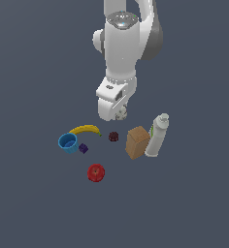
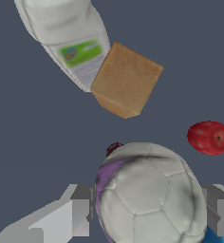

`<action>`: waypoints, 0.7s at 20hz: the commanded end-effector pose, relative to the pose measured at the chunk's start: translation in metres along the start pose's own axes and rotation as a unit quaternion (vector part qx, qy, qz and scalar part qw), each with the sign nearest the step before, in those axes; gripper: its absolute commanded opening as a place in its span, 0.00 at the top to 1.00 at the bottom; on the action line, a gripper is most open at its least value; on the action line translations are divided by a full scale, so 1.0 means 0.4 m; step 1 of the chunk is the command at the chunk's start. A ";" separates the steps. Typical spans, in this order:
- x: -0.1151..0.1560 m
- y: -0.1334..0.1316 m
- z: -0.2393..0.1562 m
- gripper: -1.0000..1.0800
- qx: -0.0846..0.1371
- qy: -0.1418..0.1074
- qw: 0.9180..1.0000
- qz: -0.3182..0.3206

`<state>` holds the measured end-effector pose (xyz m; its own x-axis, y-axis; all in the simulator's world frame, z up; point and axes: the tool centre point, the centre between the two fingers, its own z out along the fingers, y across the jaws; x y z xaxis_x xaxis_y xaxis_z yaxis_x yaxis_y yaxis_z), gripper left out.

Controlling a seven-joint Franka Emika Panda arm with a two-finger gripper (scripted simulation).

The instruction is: Pick up a designated object from a clutter of objects.

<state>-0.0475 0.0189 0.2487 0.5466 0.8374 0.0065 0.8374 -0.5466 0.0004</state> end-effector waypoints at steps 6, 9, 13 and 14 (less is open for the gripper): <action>-0.046 0.075 -0.179 1.00 0.000 -0.001 1.000 0.000; -0.064 0.107 -0.251 1.00 0.000 -0.001 1.000 0.000; -0.082 0.144 -0.331 1.00 0.000 -0.002 1.000 0.000; -0.086 0.152 -0.348 1.00 0.000 -0.002 1.000 0.000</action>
<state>-0.0186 -0.0388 0.3759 0.5466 0.8374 0.0025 0.8374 -0.5466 0.0001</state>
